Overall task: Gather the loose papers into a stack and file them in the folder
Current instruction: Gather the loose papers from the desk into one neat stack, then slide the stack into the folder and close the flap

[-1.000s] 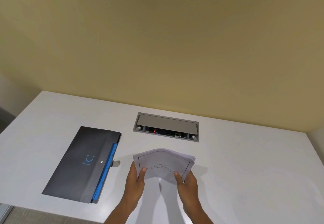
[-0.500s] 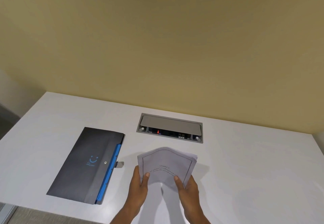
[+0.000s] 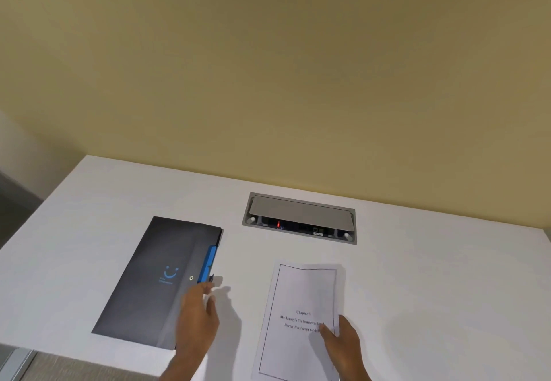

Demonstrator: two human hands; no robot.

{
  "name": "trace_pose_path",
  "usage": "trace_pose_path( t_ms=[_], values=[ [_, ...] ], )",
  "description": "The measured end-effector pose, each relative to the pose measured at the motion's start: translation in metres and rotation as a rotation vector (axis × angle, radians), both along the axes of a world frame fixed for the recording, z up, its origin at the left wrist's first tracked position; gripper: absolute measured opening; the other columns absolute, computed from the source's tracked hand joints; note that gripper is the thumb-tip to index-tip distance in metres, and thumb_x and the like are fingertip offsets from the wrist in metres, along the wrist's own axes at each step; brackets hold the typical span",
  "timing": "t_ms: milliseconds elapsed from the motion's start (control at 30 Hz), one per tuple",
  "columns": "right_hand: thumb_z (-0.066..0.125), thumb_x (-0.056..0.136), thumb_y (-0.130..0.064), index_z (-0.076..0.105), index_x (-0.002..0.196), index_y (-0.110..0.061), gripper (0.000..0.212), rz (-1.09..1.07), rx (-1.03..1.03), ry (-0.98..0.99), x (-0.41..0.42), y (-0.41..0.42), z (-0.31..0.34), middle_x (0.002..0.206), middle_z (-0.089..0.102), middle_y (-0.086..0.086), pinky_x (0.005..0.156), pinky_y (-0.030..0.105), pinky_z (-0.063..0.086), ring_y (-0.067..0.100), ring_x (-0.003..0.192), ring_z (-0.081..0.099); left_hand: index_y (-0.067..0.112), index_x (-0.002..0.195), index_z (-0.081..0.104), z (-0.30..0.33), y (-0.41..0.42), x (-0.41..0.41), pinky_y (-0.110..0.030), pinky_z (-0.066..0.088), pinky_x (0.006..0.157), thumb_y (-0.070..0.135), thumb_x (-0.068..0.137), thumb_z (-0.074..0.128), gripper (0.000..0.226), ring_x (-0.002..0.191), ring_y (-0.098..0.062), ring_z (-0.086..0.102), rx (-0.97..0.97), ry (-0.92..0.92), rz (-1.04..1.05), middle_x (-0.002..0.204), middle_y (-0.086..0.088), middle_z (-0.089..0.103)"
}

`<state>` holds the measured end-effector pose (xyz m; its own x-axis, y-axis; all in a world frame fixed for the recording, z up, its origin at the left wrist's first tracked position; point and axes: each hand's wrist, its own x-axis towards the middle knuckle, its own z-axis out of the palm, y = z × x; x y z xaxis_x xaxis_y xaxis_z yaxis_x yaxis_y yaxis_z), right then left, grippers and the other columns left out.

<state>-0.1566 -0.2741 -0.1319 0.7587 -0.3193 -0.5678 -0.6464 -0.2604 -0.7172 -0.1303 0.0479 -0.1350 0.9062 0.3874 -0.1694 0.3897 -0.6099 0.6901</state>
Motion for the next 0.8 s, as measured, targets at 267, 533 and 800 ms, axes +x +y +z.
trace_pose_path(
  t_ms=[267,533,800],
  values=[
    [0.076,0.094,-0.011,0.075,0.094,-0.032,0.021,-0.1,-0.015,0.053,-0.017,0.006,0.001,0.097,0.078,-0.015,0.07,0.02,0.049,0.003,0.094,0.07,0.004,0.141,0.049,-0.032,0.065,0.004,-0.062,0.048,0.104,0.027,0.072,0.09,0.083,0.133,-0.046,0.048,0.446,0.282,-0.196,0.141,-0.023,0.052],
    [0.072,0.097,-0.018,0.075,0.107,-0.026,0.013,-0.118,-0.082,0.095,-0.028,0.018,0.004,0.1,0.079,-0.009,0.068,0.025,0.051,0.007,0.092,0.072,0.0,0.15,0.046,-0.046,0.073,0.01,-0.074,0.036,0.108,0.03,0.076,0.084,0.088,0.144,-0.055,0.037,0.544,0.381,-0.312,0.153,-0.032,0.045],
    [0.072,0.097,-0.021,0.073,0.109,-0.027,0.013,-0.191,-0.042,0.098,-0.036,0.023,0.007,0.1,0.077,-0.012,0.064,0.022,0.05,0.007,0.091,0.073,0.002,0.16,0.029,-0.041,0.075,0.027,-0.069,0.035,0.114,0.019,0.091,0.066,0.081,0.151,-0.053,0.03,0.538,0.407,-0.273,0.165,-0.03,0.03]
  ],
)
